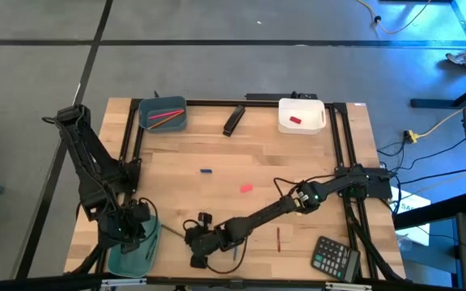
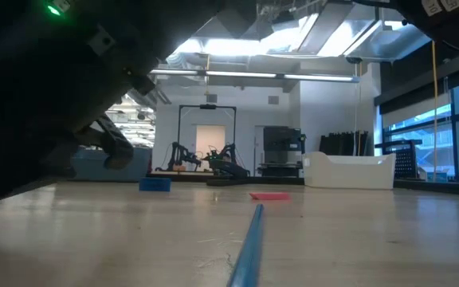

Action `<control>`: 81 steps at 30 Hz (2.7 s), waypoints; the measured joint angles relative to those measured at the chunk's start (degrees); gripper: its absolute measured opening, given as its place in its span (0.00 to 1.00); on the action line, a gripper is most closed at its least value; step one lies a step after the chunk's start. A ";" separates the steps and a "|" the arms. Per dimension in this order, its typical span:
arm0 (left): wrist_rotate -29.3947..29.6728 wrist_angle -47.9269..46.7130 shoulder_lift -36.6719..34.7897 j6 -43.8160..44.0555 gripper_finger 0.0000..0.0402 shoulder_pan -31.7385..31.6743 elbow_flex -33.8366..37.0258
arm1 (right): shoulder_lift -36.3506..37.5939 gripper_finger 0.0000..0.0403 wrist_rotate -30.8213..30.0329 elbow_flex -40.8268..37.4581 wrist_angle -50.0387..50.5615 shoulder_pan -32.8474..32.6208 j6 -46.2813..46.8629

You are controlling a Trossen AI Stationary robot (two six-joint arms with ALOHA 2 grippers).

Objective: Sort crayons/erasers/pens/pencils in bins
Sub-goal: Put the black pencil into the blue bin

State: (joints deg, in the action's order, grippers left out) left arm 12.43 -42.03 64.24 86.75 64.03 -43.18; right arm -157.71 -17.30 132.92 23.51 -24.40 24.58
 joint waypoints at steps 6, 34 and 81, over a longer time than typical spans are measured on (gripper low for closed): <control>1.18 -0.23 -2.61 -1.10 0.19 0.00 -1.11 | 0.26 0.08 0.90 0.02 3.64 0.79 0.76; 18.44 -7.32 -1.71 -13.31 0.19 0.52 -9.25 | 8.76 0.08 -23.21 -0.59 49.91 1.24 18.07; 20.46 -0.39 10.05 -40.39 0.26 -19.23 -9.18 | 18.82 0.09 -21.85 -16.61 62.68 -6.48 35.08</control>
State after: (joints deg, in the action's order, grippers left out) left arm 32.88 -42.41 74.28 46.35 44.80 -52.36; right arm -138.88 -39.15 116.31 86.19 -30.88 59.66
